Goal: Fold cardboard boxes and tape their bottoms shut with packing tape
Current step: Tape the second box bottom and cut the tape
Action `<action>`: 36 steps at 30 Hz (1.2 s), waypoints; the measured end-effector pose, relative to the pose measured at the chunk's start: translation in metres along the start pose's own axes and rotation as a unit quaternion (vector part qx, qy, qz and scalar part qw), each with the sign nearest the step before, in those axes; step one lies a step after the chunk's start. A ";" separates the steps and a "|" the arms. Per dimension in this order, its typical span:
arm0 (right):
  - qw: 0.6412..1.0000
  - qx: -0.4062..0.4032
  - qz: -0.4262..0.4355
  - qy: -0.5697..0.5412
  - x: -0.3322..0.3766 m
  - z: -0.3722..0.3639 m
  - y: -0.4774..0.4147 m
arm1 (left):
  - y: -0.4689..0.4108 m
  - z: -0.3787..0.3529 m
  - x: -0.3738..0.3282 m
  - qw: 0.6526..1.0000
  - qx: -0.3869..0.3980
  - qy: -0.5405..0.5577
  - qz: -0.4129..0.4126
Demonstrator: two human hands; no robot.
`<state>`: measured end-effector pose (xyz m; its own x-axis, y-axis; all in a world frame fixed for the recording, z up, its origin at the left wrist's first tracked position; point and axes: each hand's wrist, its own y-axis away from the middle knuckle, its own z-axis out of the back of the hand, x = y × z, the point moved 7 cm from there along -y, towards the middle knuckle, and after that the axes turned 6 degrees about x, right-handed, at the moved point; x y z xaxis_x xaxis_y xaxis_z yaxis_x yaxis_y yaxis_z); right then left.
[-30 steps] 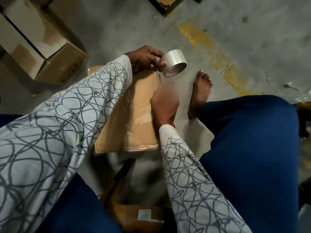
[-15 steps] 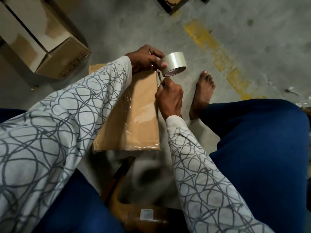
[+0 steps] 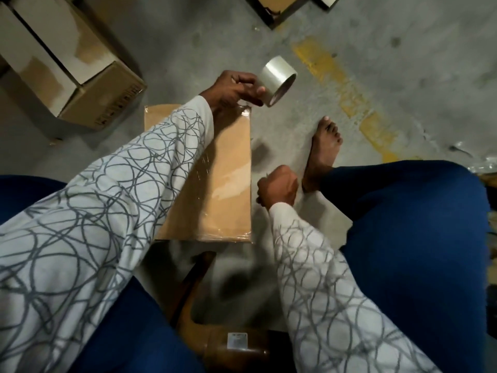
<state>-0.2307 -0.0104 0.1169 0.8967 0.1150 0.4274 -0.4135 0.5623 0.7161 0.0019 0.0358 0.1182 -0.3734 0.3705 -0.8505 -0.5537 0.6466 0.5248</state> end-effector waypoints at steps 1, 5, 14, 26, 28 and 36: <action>0.999 -0.014 0.028 0.011 0.008 -0.001 0.015 | 0.001 0.003 0.002 1.000 0.000 0.003 0.005; 0.984 -0.041 0.167 0.049 0.055 0.003 0.067 | 0.003 0.010 0.005 0.999 -0.017 0.028 0.020; 0.947 0.183 0.160 0.211 0.052 -0.030 0.061 | 0.026 0.023 -0.014 0.997 -0.025 0.065 -0.041; 0.874 0.131 0.093 -0.458 0.075 0.058 0.087 | 0.172 -0.028 -0.050 0.990 -0.003 -0.136 -0.043; 0.857 0.149 0.110 -0.480 0.071 0.058 0.105 | 0.203 -0.032 -0.055 0.992 -0.023 -0.112 -0.050; 0.820 0.188 0.131 -0.524 0.057 0.066 0.164 | 0.286 -0.044 -0.065 0.993 -0.106 -0.033 -0.043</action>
<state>-0.2580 0.0348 0.2952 0.2219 -0.6868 0.6921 -0.7662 0.3161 0.5594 -0.1652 0.1671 0.3252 -0.2727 0.3666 -0.8895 -0.7282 0.5256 0.4399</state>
